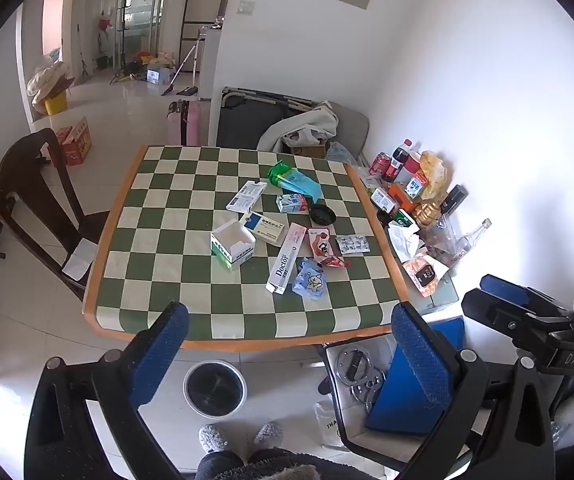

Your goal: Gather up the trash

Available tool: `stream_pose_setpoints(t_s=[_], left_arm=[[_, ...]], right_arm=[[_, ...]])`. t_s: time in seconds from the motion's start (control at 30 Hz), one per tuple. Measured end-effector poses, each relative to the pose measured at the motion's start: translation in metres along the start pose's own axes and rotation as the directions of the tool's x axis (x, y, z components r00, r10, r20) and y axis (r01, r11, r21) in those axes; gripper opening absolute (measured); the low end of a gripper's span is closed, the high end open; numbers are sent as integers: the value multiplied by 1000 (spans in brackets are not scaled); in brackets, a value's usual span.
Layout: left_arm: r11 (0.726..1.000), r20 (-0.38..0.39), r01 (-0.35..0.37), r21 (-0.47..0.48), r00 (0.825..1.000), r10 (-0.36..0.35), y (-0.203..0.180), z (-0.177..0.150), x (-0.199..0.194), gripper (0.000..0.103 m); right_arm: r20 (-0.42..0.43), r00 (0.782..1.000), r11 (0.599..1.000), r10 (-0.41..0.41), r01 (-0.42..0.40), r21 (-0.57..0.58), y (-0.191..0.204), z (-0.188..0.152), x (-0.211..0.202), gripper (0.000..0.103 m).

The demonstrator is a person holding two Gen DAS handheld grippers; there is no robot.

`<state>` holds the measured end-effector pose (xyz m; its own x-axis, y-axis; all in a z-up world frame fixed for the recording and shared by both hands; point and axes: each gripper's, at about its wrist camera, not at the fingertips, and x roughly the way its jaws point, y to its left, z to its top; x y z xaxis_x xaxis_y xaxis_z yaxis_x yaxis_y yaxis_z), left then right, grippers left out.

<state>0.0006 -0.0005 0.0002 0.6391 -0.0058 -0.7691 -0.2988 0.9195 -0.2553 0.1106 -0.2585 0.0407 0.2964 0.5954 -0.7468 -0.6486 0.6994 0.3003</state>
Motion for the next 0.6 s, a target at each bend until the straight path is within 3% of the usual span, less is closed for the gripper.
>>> stream_pose_setpoints(t_s=[0.6], left_arm=[[999,5,38,10,999,-38,-13,4,1,103]], right_arm=[[-4,1000,1000,12,-12,0,-2,0,-1,103]])
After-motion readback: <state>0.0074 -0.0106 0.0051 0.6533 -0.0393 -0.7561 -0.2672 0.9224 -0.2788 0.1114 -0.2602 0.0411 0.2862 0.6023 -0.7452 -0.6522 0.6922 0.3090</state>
